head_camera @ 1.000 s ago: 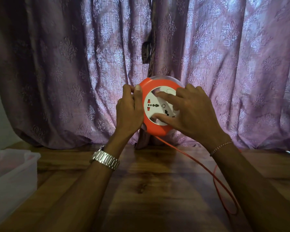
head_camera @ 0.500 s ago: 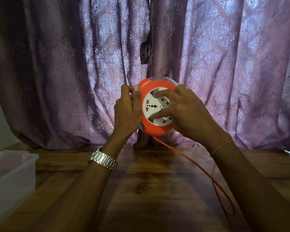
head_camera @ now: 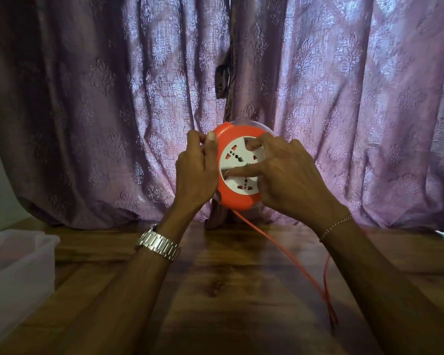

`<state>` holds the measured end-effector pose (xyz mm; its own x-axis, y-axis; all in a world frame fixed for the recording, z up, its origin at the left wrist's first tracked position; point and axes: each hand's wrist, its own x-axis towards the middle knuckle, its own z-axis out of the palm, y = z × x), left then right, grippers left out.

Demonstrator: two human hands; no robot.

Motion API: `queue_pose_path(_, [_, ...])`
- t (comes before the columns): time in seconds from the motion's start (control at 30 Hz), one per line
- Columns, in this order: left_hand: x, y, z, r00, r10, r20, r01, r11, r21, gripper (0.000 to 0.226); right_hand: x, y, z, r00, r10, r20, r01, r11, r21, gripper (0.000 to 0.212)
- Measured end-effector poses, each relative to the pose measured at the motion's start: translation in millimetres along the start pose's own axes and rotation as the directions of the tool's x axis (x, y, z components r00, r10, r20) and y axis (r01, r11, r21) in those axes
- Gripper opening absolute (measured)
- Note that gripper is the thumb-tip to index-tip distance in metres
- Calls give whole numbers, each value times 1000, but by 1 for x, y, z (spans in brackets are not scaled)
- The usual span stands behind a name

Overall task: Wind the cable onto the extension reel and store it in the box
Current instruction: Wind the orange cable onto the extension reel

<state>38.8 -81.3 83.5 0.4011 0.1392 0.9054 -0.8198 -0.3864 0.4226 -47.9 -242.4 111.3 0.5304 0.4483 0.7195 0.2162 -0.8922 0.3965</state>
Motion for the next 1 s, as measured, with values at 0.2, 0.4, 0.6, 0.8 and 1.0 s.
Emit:
queue_pose_path(0.2, [1, -1, 1, 1000, -17, -20, 17, 1000, -4, 31, -1, 3, 8, 973, 165, -161, -153, 985, 85, 59])
queue_pose_path(0.4, [0, -3, 3, 1000, -10, -21, 10, 1000, 4, 30, 1, 4, 7, 962, 122, -244, -115, 992, 43, 62])
queue_pose_path(0.6, [1, -4, 3, 999, -24, -21, 24, 1000, 0, 30, 1, 13, 0, 974, -86, -210, 121, 980, 160, 18])
queue_pose_path(0.8, [-1, -4, 3, 999, -35, -25, 35, 999, 3, 29, -1, 8, -6, 991, -131, 26, 128, 986, 104, 41])
queue_pose_path(1.0, [0, -1, 2, 999, -31, -16, 31, 999, 10, 31, 0, 6, -4, 998, -51, 31, 53, 996, -71, 54])
